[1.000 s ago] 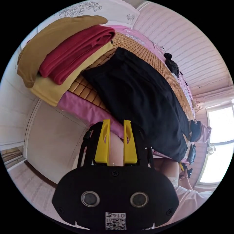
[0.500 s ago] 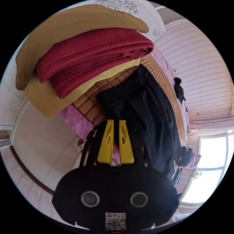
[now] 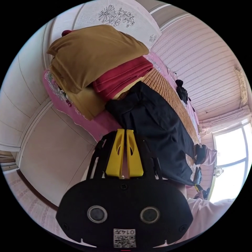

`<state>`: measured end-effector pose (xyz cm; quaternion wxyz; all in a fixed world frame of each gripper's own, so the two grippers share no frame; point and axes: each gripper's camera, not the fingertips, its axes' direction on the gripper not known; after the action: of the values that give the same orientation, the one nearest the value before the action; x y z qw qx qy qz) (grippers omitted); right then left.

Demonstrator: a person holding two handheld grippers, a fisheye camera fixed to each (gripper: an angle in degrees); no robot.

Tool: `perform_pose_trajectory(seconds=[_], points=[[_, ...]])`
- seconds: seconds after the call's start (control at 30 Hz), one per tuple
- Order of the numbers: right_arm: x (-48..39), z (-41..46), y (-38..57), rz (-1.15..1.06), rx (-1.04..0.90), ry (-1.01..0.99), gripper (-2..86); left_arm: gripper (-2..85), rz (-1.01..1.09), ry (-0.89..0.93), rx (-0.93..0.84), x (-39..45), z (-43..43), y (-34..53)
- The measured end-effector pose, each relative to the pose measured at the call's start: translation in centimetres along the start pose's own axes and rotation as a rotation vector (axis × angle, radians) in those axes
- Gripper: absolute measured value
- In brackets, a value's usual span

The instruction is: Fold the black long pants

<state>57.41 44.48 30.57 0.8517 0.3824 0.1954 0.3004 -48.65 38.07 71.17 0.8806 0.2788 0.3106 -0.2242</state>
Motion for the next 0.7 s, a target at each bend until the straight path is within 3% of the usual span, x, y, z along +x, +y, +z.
perform_pose_trajectory(seconds=[0.33,0.5,0.7], points=[[-14.3,-2.5,-13.0,-0.263,0.079,0.096,0.2,-1.0,0.186,0.053,0.133,8.1,-3.6,-5.0],[-23.7,0.5,-23.4,-0.356,0.048,0.213,0.9,-0.3,0.322,-0.076,0.145,15.3,-0.1,-11.8],[-28.0,6.7,-30.6,-0.174,0.027,0.322,12.8,5.6,0.027,-0.043,0.192,17.2,6.2,-17.0]])
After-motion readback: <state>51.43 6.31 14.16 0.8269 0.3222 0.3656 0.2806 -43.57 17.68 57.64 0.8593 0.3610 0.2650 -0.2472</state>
